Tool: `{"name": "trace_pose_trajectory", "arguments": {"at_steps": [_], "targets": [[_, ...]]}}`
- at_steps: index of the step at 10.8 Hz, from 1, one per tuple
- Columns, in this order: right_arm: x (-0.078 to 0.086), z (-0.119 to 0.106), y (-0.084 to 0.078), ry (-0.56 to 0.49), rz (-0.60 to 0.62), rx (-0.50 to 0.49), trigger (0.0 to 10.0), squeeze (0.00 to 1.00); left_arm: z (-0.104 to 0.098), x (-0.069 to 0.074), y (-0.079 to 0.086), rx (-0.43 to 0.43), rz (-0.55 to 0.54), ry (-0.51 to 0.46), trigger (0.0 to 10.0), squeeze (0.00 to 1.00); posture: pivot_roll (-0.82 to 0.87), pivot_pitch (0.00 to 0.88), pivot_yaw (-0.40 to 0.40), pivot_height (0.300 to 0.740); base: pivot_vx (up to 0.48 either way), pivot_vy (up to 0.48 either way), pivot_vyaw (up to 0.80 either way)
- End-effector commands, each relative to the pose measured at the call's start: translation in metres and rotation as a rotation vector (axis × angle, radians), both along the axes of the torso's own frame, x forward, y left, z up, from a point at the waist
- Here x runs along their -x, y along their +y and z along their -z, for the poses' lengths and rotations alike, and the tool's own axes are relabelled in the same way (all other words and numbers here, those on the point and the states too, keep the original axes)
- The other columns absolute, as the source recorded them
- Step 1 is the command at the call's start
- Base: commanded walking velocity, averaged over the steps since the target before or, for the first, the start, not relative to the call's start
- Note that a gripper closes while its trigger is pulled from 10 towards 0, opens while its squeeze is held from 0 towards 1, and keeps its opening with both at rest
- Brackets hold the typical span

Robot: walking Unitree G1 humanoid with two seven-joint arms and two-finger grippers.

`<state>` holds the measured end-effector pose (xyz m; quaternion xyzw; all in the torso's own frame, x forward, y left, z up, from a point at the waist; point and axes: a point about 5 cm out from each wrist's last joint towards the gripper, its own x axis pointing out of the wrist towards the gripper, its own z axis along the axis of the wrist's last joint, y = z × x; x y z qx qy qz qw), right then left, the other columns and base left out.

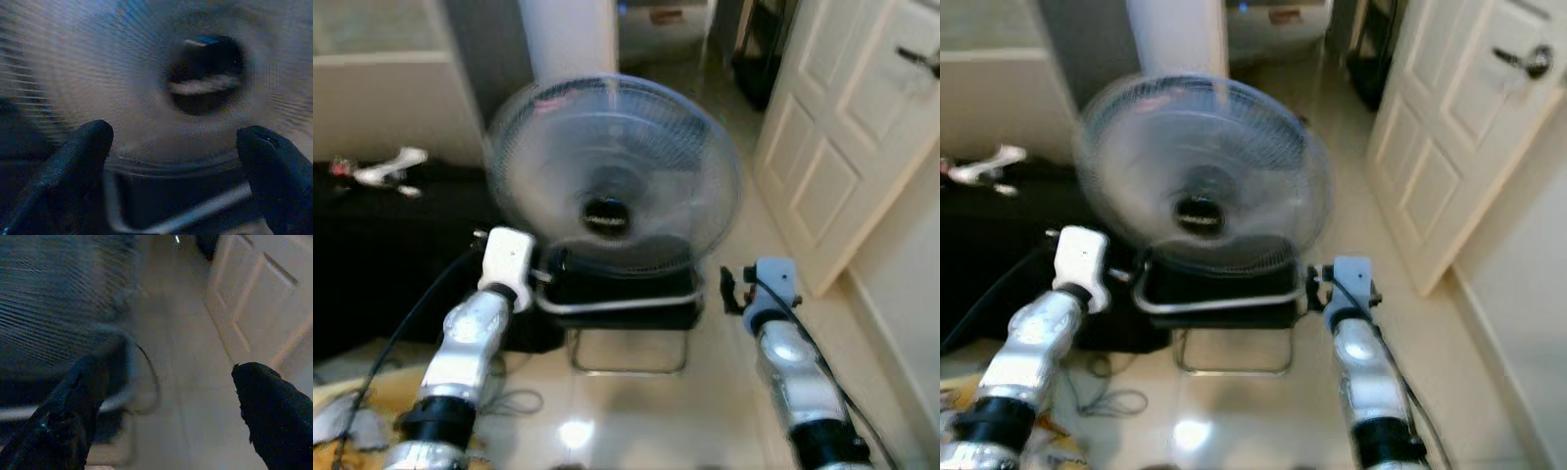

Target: Clean up the room

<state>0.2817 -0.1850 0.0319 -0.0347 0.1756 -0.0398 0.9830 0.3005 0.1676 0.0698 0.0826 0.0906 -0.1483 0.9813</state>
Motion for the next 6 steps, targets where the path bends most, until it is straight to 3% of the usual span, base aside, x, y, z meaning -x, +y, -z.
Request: {"name": "trace_pose_trajectory", "arguments": {"at_steps": [1,3,6], "targets": [[0.002,0.007,0.007,0.031,-0.025,-0.024,10.0,0.00,0.010,0.007,0.012,-0.039,-0.029,0.037,10.0,0.00,0.06,0.000,0.020,0.740,0.000,0.000,0.00],[0.017,0.040,0.003,0.191,0.006,-0.046,10.0,0.00,0.042,0.021,0.012,-0.064,-0.022,0.166,10.0,0.00,0.05,0.000,0.055,0.740,0.000,0.000,0.00],[0.049,0.081,0.002,0.424,0.033,-0.064,10.0,0.00,0.096,0.056,0.009,-0.166,0.055,0.423,10.0,0.00,0.05,0.000,0.078,0.740,0.000,0.000,0.00]]}}
